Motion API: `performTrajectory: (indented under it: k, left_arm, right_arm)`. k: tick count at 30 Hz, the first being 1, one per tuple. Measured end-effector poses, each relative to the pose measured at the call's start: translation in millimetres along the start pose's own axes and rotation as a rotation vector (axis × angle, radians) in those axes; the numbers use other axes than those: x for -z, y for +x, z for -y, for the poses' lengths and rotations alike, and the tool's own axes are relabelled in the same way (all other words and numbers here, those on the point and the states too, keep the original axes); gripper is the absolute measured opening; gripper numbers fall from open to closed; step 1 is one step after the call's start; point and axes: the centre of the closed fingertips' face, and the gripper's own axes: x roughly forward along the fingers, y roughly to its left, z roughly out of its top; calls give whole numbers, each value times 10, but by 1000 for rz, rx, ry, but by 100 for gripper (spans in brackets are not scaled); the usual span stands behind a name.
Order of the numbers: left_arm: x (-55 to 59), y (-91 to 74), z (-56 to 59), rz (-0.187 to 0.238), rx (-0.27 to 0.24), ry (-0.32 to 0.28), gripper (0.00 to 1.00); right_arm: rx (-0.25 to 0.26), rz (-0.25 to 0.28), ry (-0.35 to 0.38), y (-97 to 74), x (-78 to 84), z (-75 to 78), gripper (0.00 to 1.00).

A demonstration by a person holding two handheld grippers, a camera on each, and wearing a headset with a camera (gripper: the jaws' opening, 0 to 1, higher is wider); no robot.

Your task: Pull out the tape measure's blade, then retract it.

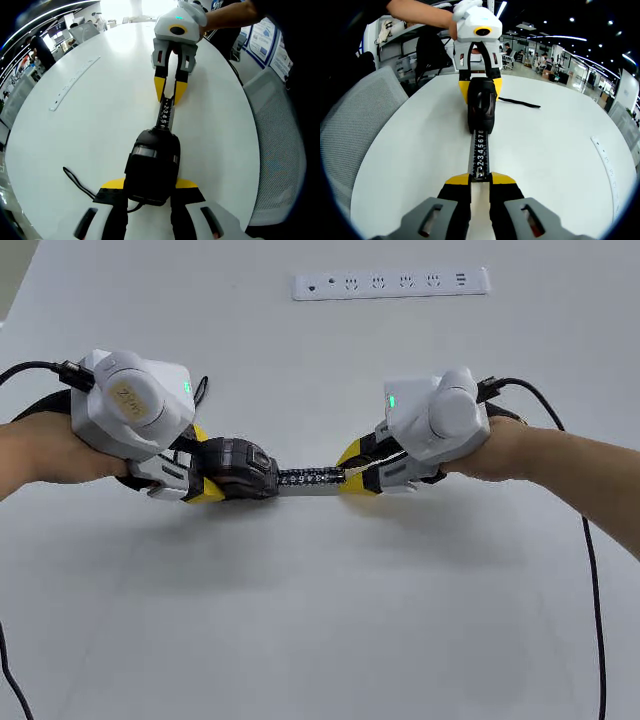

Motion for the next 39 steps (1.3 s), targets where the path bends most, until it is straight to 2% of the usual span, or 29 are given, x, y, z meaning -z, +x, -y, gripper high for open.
performTrajectory:
  k: [14, 33, 34, 39]
  left_arm:
    - [0, 4, -4, -1, 2, -1, 30]
    - [-7, 1, -1, 1, 0, -5, 30]
    - [-11, 1, 3, 2, 1, -6, 30]
    - [-13, 6, 1, 4, 2, -7, 30]
  right_arm:
    - [0, -10, 15, -156, 169, 4, 11]
    - [-5, -16, 21, -276, 275, 4, 11]
    - [-7, -22, 26, -352, 351, 1, 11]
    - [-7, -25, 32, -393, 399, -7, 11]
